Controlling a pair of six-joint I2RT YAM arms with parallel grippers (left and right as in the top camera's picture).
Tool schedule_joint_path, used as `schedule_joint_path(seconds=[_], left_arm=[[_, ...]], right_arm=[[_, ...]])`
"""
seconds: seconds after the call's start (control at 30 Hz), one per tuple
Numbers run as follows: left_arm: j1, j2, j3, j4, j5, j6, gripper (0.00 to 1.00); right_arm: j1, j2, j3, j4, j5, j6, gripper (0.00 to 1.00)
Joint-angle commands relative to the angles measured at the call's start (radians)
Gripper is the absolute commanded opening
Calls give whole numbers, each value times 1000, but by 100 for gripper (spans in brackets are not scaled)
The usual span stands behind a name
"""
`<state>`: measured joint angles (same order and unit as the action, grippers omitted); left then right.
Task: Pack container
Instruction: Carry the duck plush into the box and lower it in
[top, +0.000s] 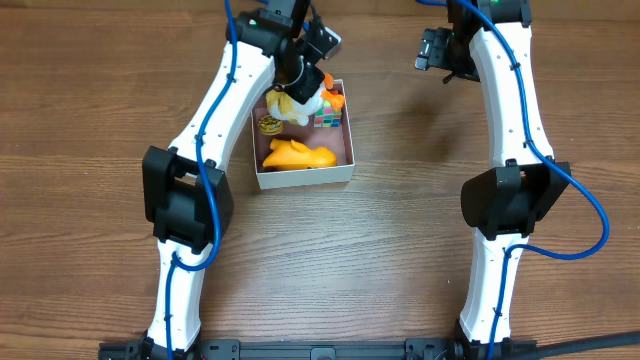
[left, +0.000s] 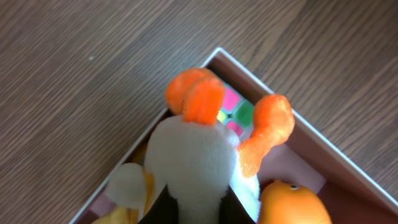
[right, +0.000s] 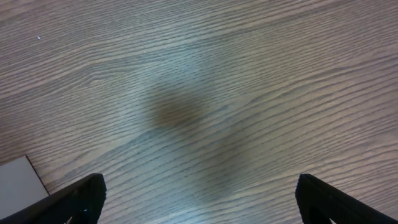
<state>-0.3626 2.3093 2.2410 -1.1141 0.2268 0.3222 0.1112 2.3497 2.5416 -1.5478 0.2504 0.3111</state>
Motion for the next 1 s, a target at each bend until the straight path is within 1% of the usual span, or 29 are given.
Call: schedule_joint_path(seconds=[0.0,0.13,0.23,0.47,0.67,0.97], left_arm=[[-34,-13,19,0,33,18,4],[-60,-13,19,-20,32,18,4],[-77,-13,19,-65,24,18,4],[-76,-13,19,-154,-29,14,4],[-76,-7,19,-147,-35,14,4],[-79,75,11,-132,-22,-5,4]], right_arm=[[2,-13,24,2,6,8,100],[2,-14,24,2,6,8,100],[2,-14,24,2,6,8,100],[2,-13,24,2,6,8,100],[2,-13,24,2,6,8,100],[2,-13,24,2,6,8,100]])
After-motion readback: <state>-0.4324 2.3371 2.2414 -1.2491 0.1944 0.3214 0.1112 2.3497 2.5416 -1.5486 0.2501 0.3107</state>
